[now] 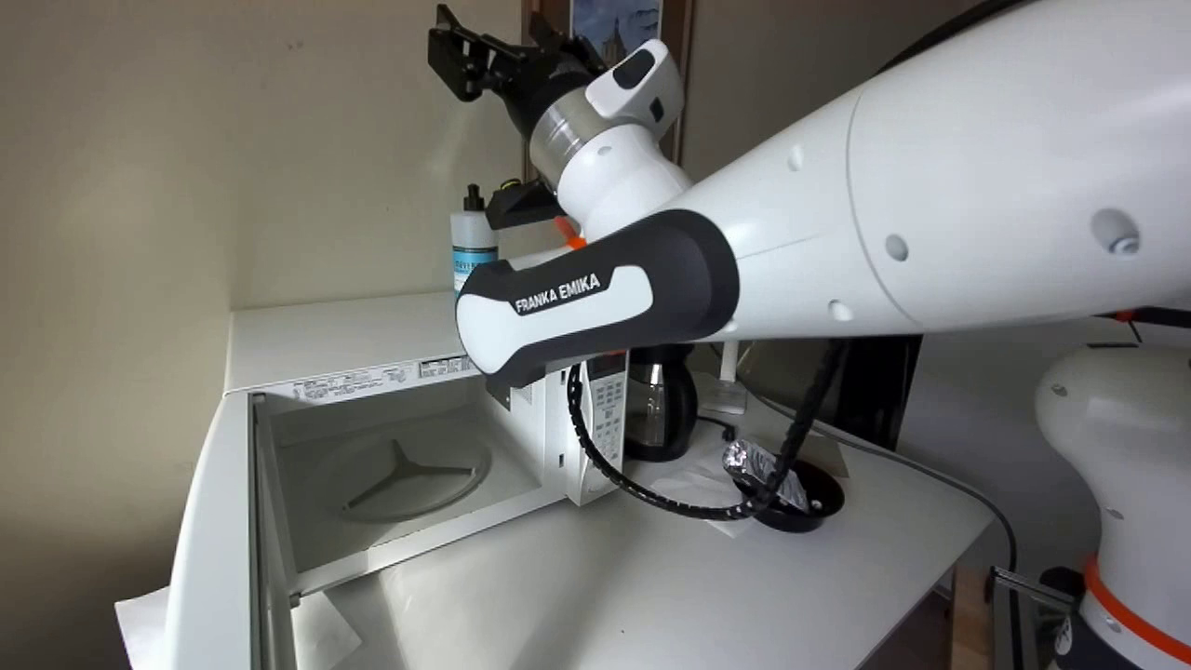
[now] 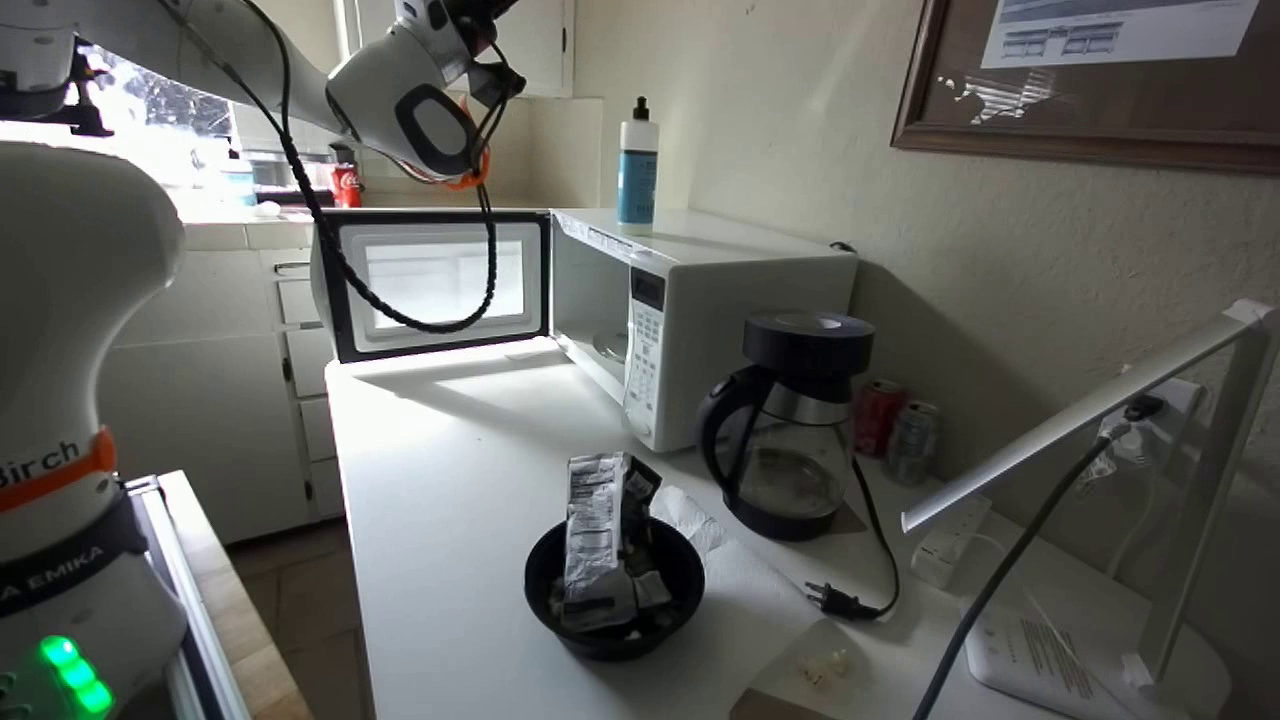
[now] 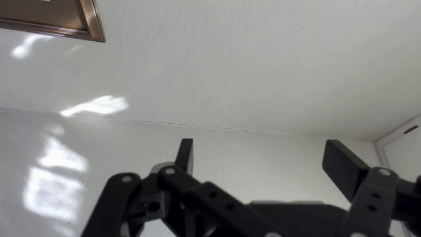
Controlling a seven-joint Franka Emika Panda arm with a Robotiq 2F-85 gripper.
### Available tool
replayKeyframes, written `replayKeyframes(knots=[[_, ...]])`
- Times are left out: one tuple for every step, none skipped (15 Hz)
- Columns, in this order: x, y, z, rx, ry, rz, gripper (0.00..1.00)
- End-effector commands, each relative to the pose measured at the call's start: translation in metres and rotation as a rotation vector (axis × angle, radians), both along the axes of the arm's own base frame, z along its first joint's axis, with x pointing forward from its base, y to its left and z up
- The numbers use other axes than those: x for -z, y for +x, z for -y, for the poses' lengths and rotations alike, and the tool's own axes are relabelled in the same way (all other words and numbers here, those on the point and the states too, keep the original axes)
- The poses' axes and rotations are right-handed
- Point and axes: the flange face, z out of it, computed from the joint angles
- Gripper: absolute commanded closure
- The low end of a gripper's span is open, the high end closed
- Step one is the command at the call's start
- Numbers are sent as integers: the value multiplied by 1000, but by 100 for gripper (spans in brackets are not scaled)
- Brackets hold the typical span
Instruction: Put the bottle on top of the microwave
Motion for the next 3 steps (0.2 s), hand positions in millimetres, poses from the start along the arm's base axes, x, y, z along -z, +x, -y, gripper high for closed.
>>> replayKeyframes(knots=[[-37, -36, 24, 33, -115, -88, 0], [-27, -19, 10, 16, -70, -26, 0], [-36, -24, 15, 21, -65, -27, 0]])
